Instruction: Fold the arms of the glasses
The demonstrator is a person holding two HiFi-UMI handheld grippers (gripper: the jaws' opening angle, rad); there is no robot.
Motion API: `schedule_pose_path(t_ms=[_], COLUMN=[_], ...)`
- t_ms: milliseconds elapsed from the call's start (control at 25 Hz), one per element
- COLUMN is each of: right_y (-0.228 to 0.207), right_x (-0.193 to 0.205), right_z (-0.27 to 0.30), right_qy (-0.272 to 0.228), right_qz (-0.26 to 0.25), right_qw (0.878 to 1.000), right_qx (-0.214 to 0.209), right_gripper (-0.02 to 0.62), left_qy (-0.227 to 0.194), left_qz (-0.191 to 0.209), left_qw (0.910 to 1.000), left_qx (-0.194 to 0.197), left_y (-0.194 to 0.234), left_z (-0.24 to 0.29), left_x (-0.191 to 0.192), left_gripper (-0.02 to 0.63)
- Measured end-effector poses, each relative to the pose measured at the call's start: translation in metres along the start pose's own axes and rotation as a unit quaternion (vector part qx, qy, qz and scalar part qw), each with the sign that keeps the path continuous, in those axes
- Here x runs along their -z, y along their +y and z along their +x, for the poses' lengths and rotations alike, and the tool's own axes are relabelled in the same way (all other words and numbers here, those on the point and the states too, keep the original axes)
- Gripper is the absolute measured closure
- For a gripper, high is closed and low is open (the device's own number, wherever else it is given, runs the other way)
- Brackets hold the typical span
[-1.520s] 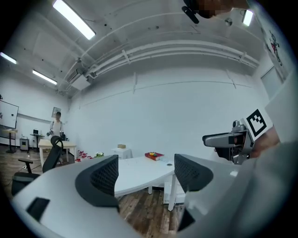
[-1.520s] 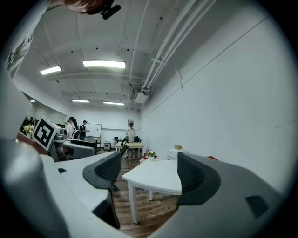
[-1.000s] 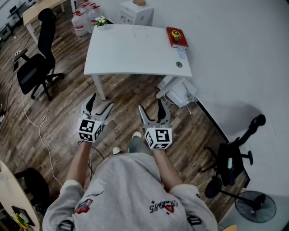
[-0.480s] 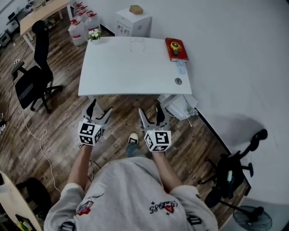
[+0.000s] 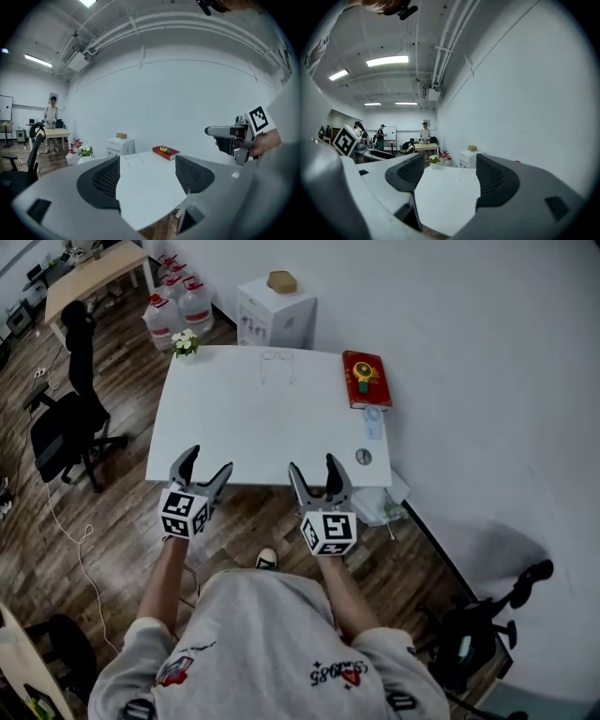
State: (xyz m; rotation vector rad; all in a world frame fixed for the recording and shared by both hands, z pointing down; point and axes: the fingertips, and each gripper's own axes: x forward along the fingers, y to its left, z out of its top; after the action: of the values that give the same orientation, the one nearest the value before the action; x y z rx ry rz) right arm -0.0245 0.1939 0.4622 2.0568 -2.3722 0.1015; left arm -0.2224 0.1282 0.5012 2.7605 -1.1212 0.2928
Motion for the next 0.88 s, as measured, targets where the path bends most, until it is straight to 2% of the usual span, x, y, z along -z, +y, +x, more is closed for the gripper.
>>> schedule_pose_path(t_ms=[120, 400, 560, 880], right_y=[-0.023, -0.06, -0.079, -0.117], right_x=[-0.002, 0.0, 0.006, 0.006], right_z=[0.02, 0.062, 0.097, 0.187], right_qy=[0.003, 0.012, 0.017, 0.044], right_qz=[0.0, 0.004, -0.001, 0.0], right_qw=[1.0, 1.0, 1.0, 0.997], right_qx=[-0.001, 0.01, 0.022, 0.058], right_gripper=[0.265, 0.27, 0.273, 0.276], left_qy=[0.007, 0.022, 0.026, 0.038], left_qz=[-0.004, 0.017, 0.034, 0.033], left_qw=[0.9999, 0.9988, 0.9974, 0.9933], left_qx=[0.007, 0.039, 0.058, 0.104], left_y=[0.004, 0.025, 0.058, 0.124], left_z=[0.033, 0.109, 0.163, 0.284], left_x=[-0.005, -0.017, -0.03, -0.057], left_gripper=[0.25, 0.25, 0.25, 0.25])
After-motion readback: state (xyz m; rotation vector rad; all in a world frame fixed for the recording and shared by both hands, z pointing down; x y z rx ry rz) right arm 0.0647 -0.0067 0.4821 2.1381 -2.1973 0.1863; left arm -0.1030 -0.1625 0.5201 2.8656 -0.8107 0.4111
